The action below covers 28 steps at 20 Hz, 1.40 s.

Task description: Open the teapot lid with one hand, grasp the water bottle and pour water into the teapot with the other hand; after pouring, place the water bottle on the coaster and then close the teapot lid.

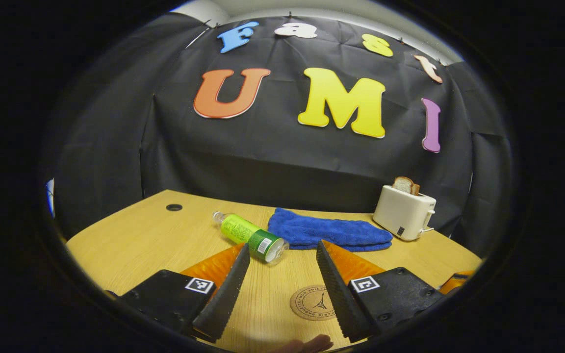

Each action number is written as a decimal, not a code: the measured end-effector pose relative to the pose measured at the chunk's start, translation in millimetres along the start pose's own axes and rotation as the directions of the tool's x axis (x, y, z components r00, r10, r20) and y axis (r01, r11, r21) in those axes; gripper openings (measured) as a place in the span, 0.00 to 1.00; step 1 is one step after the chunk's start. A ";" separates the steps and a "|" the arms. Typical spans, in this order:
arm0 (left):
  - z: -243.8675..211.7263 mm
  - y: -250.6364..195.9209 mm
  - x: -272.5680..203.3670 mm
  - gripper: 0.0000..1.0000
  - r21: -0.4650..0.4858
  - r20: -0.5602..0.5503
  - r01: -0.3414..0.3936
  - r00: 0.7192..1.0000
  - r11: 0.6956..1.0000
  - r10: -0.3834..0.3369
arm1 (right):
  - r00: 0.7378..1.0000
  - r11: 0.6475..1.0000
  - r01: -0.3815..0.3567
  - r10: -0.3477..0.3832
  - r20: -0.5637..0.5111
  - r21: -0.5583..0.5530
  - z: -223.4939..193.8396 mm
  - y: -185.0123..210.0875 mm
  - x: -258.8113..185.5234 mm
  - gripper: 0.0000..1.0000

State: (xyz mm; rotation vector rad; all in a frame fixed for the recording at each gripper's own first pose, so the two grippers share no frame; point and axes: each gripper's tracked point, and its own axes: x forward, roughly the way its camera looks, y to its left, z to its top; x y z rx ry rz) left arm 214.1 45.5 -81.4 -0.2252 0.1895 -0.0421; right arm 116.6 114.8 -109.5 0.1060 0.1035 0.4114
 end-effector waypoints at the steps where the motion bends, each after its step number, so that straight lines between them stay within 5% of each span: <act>1: 1.0 1.8 6.8 0.90 -0.043 -0.041 -0.011 0.999 0.999 0.009 | 1.000 1.000 -0.002 0.002 0.004 0.002 1.6 -1.1 -1.0 0.00; 7: 4.6 25.4 55.6 0.90 -0.308 -0.336 -0.144 0.941 0.940 0.034 | 1.000 0.999 -0.019 0.019 0.017 0.027 8.0 -6.3 -7.9 0.00; 10: 2.6 36.0 80.4 0.90 -0.335 -0.476 -0.236 0.878 0.912 0.052 | 0.999 0.998 -0.051 0.050 0.015 0.042 8.1 -3.3 -9.2 0.00; 12: -0.6 41.6 99.9 0.90 -0.387 -0.571 -0.323 0.819 0.863 0.050 | 0.998 0.997 -0.066 0.065 0.027 0.047 11.5 -4.4 -11.5 0.00; 15: -8.6 66.8 123.9 0.90 -0.367 -0.649 -0.452 0.750 0.813 0.123 | 0.994 0.990 -0.105 0.103 0.024 0.089 11.8 -1.9 -13.0 0.00; 21: -25.0 95.8 138.4 0.86 -0.382 -0.792 -0.585 0.607 0.715 0.073 | 0.990 0.984 -0.141 0.139 0.024 0.108 8.5 1.4 -10.2 0.00; 25: -50.6 105.4 138.4 0.87 -0.333 -0.839 -0.642 0.536 0.691 0.094 | 0.986 0.980 -0.163 0.161 0.031 0.110 9.1 8.1 -10.8 0.00; 28: -56.9 102.5 137.7 0.80 -0.320 -0.856 -0.632 0.512 0.706 0.070 | 0.986 0.981 -0.165 0.163 0.032 0.106 8.2 8.4 -12.7 0.00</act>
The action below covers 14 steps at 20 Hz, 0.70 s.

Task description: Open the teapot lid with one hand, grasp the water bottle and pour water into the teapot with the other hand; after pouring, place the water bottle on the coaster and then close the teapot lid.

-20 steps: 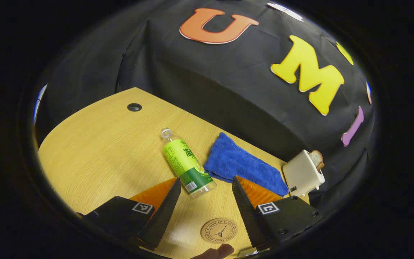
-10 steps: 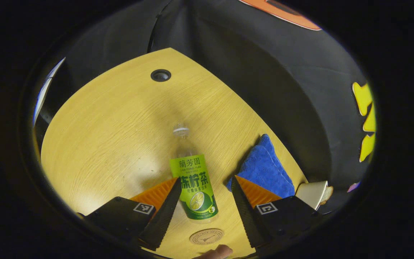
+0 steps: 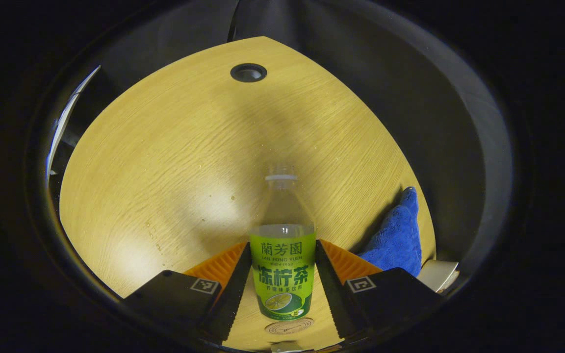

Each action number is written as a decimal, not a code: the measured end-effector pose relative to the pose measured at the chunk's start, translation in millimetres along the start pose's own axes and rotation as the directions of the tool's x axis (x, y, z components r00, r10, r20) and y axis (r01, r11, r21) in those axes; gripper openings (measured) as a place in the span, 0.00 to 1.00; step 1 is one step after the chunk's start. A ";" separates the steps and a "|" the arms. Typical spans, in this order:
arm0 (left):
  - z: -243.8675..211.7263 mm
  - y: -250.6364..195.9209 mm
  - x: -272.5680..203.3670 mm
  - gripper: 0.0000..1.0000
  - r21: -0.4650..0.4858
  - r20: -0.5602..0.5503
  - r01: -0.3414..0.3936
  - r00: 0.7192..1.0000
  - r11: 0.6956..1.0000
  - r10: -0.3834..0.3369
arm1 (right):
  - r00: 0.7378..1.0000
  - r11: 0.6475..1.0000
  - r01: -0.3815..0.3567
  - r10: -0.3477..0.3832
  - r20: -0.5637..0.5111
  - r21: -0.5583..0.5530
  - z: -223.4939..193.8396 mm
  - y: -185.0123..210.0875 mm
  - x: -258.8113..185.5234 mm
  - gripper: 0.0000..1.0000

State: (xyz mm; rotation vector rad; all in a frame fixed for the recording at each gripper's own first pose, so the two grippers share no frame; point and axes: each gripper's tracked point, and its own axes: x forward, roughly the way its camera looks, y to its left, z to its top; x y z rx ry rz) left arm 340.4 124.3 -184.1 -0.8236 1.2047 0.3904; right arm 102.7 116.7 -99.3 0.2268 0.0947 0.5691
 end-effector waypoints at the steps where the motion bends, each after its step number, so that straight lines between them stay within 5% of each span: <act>1: 0.0 0.7 -4.0 0.78 0.008 0.002 -0.009 1.000 1.000 0.009 | 1.000 1.000 0.002 -0.002 -0.001 0.004 0.1 0.3 0.1 0.00; 7: -12.0 -0.4 -48.5 0.71 0.197 0.043 -0.057 0.998 0.979 0.050 | 1.000 1.000 0.014 -0.014 0.000 -0.015 -4.7 5.5 -3.2 0.00; 11: -22.2 -19.2 -104.3 0.71 0.371 0.177 -0.010 0.982 0.929 -0.060 | 1.000 1.000 0.020 -0.020 -0.002 -0.002 -9.9 11.5 -7.8 0.01; 14: -29.8 -44.8 -156.7 0.71 0.478 0.300 0.073 0.923 0.875 -0.242 | 0.999 0.999 0.045 -0.045 -0.001 0.008 -8.4 7.7 -11.3 0.01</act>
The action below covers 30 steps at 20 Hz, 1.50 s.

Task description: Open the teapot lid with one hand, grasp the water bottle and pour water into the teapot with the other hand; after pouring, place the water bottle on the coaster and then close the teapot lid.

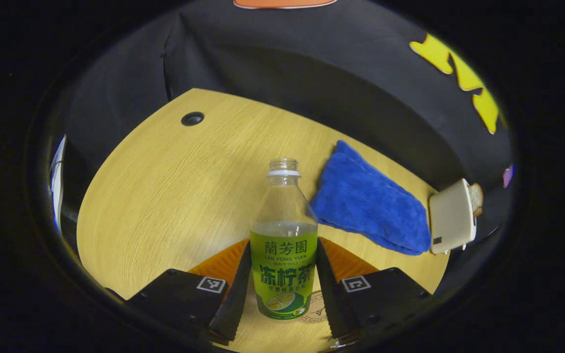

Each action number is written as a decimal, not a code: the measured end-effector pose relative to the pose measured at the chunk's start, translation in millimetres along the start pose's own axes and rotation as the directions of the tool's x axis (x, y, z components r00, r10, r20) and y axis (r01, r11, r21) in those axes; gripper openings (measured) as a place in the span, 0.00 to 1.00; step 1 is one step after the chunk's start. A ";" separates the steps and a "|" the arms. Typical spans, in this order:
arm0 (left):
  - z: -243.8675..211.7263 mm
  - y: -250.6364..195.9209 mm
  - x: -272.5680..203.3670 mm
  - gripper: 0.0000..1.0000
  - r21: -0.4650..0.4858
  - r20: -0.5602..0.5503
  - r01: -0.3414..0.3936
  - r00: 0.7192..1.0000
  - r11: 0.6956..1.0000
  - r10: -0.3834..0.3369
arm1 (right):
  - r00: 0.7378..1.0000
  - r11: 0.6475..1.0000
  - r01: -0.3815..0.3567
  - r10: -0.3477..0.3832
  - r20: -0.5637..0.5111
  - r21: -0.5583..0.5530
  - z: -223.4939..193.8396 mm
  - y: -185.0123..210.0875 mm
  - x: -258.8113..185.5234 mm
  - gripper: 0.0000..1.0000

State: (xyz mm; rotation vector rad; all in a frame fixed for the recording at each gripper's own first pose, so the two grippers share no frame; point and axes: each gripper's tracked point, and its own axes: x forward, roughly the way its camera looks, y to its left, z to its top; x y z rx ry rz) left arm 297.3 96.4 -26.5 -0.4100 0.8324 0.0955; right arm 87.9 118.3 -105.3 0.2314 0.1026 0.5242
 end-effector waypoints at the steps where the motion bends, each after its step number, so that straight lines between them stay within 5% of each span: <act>1: 14.1 -8.3 -16.9 0.71 0.036 0.097 0.027 0.995 0.999 -0.030 | 1.000 1.000 0.014 -0.014 0.004 0.003 1.5 -3.0 -2.3 0.01; 3: -20.3 9.6 -29.9 0.70 0.085 0.227 0.068 0.970 0.994 -0.085 | 0.999 0.999 0.037 -0.037 0.009 0.000 3.1 -8.3 -7.8 0.01; 4: 14.3 -13.4 -51.1 0.71 0.105 0.285 0.093 0.951 0.990 -0.119 | 0.999 0.999 0.047 -0.047 0.013 -0.001 4.6 -11.4 -10.2 0.01; 7: 10.0 -29.1 -75.9 0.70 0.193 0.440 0.163 0.867 0.967 -0.234 | 0.997 0.997 0.082 -0.082 0.012 0.000 3.0 -21.6 -15.7 0.01; 11: -2.4 -38.6 -102.6 0.70 0.323 0.588 0.163 0.738 0.932 -0.333 | 0.994 0.994 0.109 -0.109 0.009 0.005 -1.4 -30.3 -25.1 0.01; 20: -26.2 -52.8 -94.6 0.71 0.422 0.625 0.123 0.678 0.898 -0.387 | 0.993 0.993 0.114 -0.114 0.022 0.018 -2.8 -39.1 -27.3 0.00; 30: -43.2 -56.1 -86.6 0.78 0.469 0.648 0.063 0.653 0.881 -0.392 | 0.992 0.992 0.120 -0.121 0.023 0.028 -0.8 -44.0 -23.6 0.01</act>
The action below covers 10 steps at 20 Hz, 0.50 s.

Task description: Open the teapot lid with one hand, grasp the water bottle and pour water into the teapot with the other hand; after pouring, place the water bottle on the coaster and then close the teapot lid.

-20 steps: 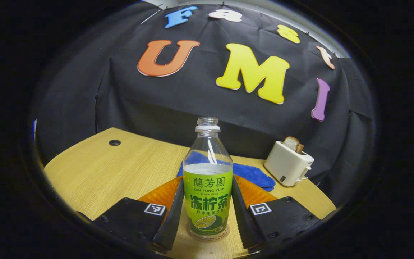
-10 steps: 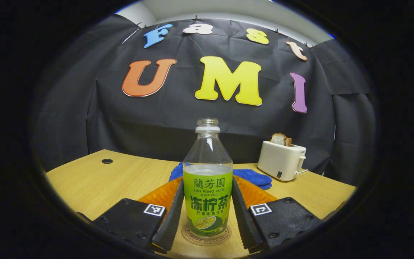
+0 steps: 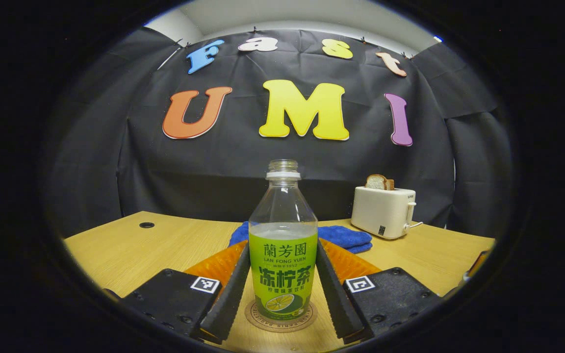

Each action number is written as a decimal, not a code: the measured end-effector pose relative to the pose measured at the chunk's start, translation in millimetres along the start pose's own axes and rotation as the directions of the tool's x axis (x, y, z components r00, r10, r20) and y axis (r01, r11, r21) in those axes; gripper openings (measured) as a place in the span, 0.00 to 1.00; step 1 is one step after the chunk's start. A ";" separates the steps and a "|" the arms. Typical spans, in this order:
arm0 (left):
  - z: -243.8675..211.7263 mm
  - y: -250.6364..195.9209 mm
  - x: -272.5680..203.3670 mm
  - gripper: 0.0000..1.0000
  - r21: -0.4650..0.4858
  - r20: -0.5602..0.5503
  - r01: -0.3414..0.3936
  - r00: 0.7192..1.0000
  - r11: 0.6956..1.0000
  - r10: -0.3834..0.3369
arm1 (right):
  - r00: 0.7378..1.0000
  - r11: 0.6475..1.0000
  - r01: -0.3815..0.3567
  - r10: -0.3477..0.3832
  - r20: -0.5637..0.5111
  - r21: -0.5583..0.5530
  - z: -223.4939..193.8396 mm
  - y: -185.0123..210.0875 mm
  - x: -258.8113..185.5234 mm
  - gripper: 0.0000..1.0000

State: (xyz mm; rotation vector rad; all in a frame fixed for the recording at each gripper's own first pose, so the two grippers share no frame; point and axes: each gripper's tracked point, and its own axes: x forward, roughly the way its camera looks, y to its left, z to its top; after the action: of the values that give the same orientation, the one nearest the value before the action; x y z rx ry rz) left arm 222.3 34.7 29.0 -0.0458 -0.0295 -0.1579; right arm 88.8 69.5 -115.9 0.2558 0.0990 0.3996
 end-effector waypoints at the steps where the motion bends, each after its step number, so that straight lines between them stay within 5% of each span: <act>1: -1.9 -0.7 -0.9 0.78 0.000 -0.007 0.000 1.000 1.000 0.000 | 1.000 1.000 -0.007 0.007 -0.002 0.000 -0.1 2.4 1.5 0.01; 5: -2.1 -0.5 -3.8 0.79 -0.007 -0.009 -0.003 1.000 1.000 0.003 | 1.000 1.000 -0.020 0.020 -0.011 -0.008 -1.3 10.2 7.1 0.00; 10: 6.6 0.4 -10.3 0.95 0.010 0.011 -0.008 1.000 1.000 0.008 | 0.999 0.998 -0.045 0.044 -0.018 -0.035 -1.3 24.4 22.8 0.01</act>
State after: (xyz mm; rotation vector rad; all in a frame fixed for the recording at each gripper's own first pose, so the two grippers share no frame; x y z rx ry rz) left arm 212.1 37.0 35.2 -0.0370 -0.0415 -0.1494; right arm 100.4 100.5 -111.7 0.2201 0.1030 0.4477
